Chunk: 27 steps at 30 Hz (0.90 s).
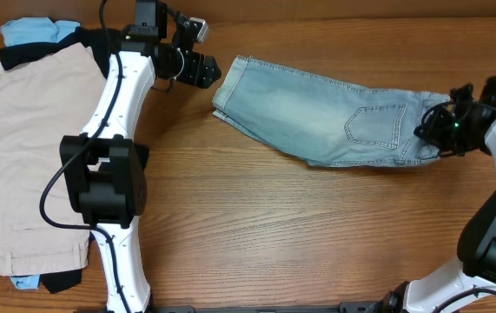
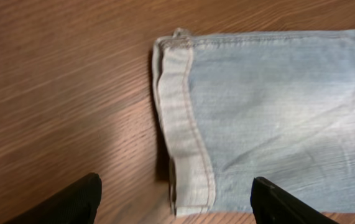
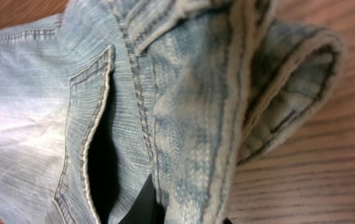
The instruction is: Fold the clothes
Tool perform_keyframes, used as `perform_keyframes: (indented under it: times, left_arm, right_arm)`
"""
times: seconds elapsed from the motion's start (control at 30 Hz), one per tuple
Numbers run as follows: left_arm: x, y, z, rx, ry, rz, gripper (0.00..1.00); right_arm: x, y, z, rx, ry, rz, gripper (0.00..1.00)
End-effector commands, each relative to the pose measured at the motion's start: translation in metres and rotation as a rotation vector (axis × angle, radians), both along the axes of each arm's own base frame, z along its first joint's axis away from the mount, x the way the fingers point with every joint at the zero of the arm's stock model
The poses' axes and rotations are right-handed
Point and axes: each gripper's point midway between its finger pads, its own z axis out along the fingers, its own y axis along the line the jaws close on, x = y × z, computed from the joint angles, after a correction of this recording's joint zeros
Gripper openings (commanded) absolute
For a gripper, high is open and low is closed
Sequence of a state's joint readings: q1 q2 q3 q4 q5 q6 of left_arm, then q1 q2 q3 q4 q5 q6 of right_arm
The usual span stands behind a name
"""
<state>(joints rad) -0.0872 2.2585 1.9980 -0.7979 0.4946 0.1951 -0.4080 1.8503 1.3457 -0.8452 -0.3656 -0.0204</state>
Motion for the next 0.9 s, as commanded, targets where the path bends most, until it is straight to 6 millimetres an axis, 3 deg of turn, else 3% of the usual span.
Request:
perform_keyframes:
  times: [0.0,0.17,0.2,0.27,0.3,0.4,0.57,0.87]
  left_arm:
    - [0.004,-0.019,-0.004,-0.042,-0.023,-0.064,0.78]
    - [0.004,-0.046,-0.021,-0.082,-0.031,-0.140,0.72]
    - [0.005,-0.051,-0.028,-0.082,-0.029,-0.149,0.65]
    - [0.007,-0.055,-0.042,-0.068,-0.024,-0.152,0.42]
    - [0.007,-0.058,-0.049,-0.065,-0.016,-0.154,0.38]
    - [0.003,-0.063,-0.069,-0.068,0.028,-0.151,0.36]
    - [-0.004,-0.063,-0.096,-0.060,0.104,-0.133,0.29]
    - [-0.034,-0.037,-0.121,0.061,0.317,0.019,0.11]
  right_arm:
    - [0.011,0.000,0.023,-0.087,-0.063,0.070,0.04]
    - [0.011,0.001,0.023,-0.084,-0.063,0.066,0.04]
    - [0.011,0.001,0.023,-0.084,-0.063,0.067,0.04]
    - [0.011,0.000,0.023,-0.083,-0.063,0.063,0.04]
    - [0.011,0.001,0.023,-0.080,-0.065,0.064,0.04]
    - [0.011,0.001,0.023,-0.071,-0.063,0.050,0.04]
    - [0.012,0.002,0.024,-0.064,-0.064,0.043,0.04]
    - [0.017,0.004,0.030,-0.053,-0.093,0.063,0.04]
